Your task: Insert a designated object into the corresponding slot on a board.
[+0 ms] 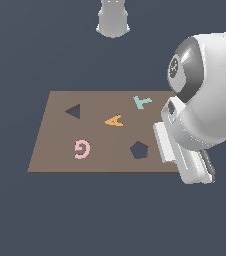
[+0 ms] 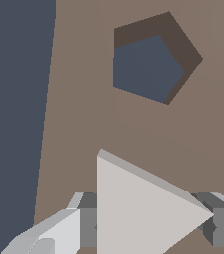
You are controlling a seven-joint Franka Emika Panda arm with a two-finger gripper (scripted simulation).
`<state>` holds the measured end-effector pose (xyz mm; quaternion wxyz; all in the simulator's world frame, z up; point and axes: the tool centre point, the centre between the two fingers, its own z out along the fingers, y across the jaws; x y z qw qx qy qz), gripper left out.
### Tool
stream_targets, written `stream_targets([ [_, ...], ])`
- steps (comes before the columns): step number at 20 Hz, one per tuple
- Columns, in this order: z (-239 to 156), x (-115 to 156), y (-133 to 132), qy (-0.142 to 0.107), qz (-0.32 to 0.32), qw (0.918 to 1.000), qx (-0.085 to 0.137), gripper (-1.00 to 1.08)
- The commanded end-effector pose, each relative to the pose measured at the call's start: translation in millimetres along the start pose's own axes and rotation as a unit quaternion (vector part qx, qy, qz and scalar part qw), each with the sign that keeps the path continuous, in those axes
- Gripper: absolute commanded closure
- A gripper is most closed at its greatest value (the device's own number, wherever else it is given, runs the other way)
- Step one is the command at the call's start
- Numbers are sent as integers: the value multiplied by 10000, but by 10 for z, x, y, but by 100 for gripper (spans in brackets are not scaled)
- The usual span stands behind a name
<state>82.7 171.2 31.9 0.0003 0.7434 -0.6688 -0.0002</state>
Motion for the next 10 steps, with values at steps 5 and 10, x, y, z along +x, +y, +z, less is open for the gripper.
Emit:
stream_targets([
  [5,-12,26,6,0,26,10000,1,108],
  [10,-16,192,50,0,187,9998,1,108],
])
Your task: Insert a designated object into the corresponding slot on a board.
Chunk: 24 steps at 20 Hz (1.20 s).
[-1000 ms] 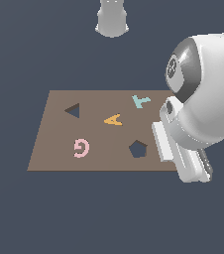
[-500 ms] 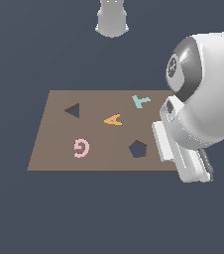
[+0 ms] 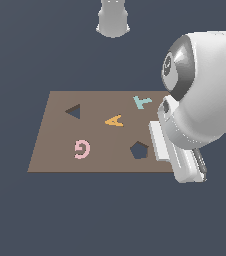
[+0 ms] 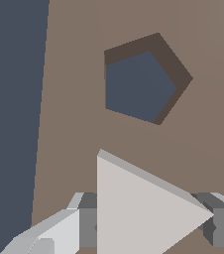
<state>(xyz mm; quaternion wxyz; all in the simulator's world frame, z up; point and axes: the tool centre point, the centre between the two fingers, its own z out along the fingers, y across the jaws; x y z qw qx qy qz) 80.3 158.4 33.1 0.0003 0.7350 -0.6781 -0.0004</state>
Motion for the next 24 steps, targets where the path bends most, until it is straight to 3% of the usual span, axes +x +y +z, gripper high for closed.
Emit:
stream_targets([
  [1,-6,118,25,2,112,9999,3,108],
  [6,-14,468,133,2,455,9990,5,108],
  [12,-29,1083,389,2,1079,9942,7,108],
  [18,-47,1808,820,3,1862,9825,8,108],
  [24,-60,2322,1232,3,2463,9692,9,108],
])
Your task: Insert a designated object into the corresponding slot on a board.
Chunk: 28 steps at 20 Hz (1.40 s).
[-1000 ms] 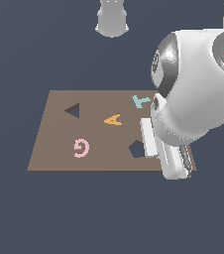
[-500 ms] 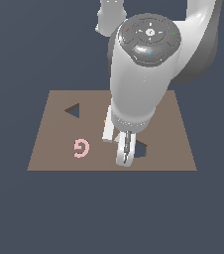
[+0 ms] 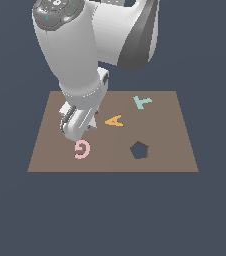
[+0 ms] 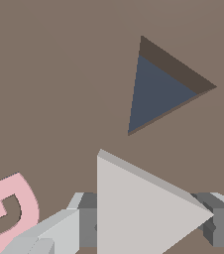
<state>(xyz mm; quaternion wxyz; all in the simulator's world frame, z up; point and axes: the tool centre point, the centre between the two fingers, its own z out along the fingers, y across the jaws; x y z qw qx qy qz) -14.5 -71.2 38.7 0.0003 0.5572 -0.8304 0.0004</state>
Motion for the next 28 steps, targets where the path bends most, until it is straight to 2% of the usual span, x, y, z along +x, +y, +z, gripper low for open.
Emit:
stream_targets([
  [1,-7,228,65,-3,224,9997,2,108],
  [9,-15,655,208,-3,640,9979,3,108],
  [21,83,711,227,-4,692,9976,3,108],
  [22,83,711,227,-4,692,9976,3,-92],
  [28,83,711,227,-4,692,9976,3,-92],
])
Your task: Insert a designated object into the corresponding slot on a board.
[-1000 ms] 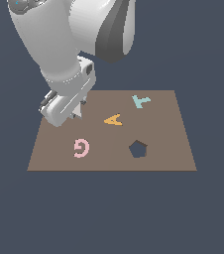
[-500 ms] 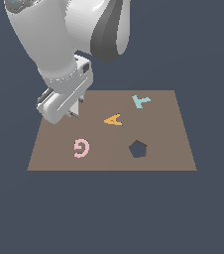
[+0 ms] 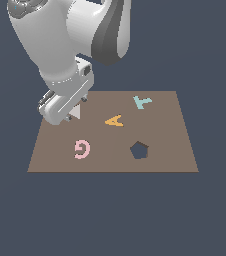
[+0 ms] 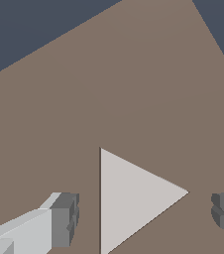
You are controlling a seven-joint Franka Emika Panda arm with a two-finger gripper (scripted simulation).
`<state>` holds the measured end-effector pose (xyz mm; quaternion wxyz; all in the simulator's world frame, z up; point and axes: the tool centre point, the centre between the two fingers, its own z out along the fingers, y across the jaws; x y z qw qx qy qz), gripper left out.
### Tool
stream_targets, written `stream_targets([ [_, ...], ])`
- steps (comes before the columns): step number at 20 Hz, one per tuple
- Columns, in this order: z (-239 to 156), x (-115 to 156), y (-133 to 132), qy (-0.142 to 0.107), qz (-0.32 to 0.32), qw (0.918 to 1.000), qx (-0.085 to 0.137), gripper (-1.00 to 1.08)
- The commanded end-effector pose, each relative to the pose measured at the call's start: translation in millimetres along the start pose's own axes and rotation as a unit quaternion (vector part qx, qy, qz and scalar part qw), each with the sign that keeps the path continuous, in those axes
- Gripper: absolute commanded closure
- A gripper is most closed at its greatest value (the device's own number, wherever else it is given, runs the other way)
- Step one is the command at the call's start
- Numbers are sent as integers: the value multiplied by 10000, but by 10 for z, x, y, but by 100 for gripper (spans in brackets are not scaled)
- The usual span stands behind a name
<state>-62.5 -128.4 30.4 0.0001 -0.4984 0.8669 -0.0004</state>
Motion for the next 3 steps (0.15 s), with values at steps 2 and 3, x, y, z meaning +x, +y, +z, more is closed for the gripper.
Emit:
stream_targets([
  [2,0,0,-1,-1,0,10000,1,-92],
  [3,0,0,-1,-1,0,10000,1,-92],
])
